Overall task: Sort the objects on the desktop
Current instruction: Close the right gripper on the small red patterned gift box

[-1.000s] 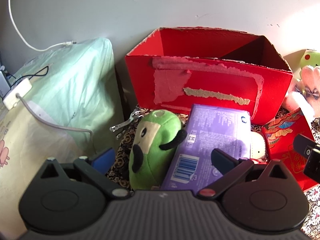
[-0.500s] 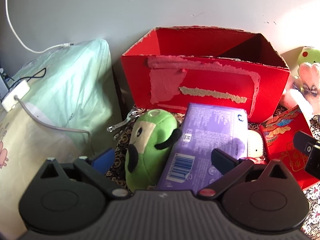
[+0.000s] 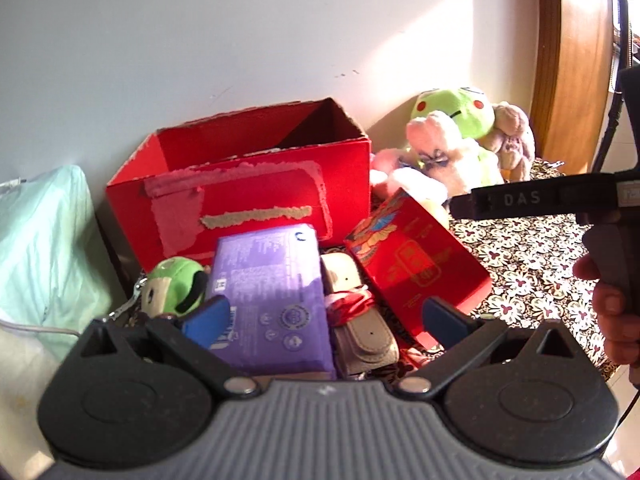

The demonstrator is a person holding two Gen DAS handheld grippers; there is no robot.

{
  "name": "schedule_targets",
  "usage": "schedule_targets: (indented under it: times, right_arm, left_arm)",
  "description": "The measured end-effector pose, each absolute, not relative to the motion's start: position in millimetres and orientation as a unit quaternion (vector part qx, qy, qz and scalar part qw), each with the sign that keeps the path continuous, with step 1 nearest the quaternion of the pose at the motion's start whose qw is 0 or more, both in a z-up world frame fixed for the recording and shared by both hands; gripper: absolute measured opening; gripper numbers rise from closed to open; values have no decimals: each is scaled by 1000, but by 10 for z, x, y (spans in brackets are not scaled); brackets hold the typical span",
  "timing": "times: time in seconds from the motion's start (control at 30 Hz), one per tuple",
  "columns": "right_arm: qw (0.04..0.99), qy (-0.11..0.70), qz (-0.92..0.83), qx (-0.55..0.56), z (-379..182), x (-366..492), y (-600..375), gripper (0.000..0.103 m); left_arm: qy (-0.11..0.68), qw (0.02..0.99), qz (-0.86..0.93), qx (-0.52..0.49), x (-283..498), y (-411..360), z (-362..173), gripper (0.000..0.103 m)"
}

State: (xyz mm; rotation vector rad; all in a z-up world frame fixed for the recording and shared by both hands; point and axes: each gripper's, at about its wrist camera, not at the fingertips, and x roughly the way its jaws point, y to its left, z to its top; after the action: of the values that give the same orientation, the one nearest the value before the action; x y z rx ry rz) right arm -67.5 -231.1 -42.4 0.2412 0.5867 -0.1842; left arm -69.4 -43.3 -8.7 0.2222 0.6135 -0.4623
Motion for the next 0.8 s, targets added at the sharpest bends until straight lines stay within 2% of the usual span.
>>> schedule_targets:
  times: [0.17,0.3,0.4,0.47,0.53,0.57,0.67,0.8]
  right_arm:
    - [931,318,-10,178,-532,-620,-2437,85]
    - [923,337,17,184,-621,-485,-2440,85]
    - [907,361,43,213,-719,-368,-2502,80]
    - [892,376,64,242,-788,-312,-2550,70]
    - [882,388,78,255,-842,-260,-2563,62]
    - [880,391,81,255,-859,-241,-2561,58]
    - [873,400,95,262,-901,-181,-2558,56]
    - [872,401,107,258,-883,-149,-2553,50]
  left_arm:
    - [327,904,-264,78,-517,-637,-201,102]
    - [335,889,-302,78,-469,-805,-338,100]
    - [340,880,-319,93,-461,-927,-420,97]
    - [350,872,-328,94,-429,-981,-471,95]
    - [363,866,-330,97,-381,-1032,-526,84]
    - [372,862,-331,95,-344,-1049,-556,83]
    - [388,855,-333,89,-260,-1073,-632,83]
    - [386,854,-336,96,-255,-1086,-609,73]
